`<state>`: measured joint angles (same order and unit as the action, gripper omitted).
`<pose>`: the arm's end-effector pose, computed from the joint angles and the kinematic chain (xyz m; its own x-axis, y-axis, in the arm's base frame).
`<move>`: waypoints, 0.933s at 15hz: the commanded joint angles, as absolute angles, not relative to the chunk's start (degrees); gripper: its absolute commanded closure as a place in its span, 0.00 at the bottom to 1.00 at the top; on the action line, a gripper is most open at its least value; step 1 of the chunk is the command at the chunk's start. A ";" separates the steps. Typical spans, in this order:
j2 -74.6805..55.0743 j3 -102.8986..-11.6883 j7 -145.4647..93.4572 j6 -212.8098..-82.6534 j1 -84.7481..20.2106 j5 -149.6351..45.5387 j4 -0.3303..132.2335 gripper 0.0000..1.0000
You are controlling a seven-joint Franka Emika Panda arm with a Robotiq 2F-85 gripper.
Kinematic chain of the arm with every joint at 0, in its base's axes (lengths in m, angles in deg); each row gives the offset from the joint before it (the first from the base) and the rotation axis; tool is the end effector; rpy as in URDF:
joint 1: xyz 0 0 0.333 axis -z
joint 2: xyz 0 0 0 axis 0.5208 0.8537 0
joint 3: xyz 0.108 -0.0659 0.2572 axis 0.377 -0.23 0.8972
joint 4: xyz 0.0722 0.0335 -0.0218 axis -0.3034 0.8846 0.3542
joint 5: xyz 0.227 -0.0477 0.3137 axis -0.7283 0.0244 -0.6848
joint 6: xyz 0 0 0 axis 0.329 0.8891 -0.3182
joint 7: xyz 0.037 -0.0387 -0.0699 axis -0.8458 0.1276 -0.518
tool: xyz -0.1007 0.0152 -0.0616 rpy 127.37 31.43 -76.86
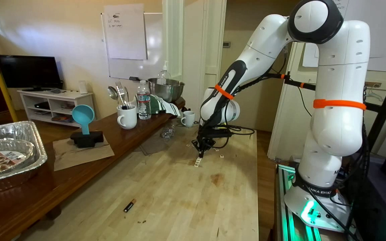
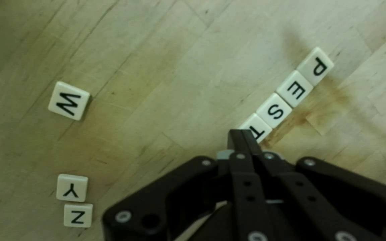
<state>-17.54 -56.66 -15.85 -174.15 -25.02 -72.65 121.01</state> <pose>0.4409 -0.0901 0.1764 0.7541 -0.6557 0.0371 -0.6472 -0.7516 -0.1277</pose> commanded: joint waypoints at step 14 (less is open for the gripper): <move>-18.02 -56.69 -16.24 -172.37 -25.15 -74.30 121.62 1.00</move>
<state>-17.56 -56.68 -15.85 -173.94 -25.02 -72.70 120.96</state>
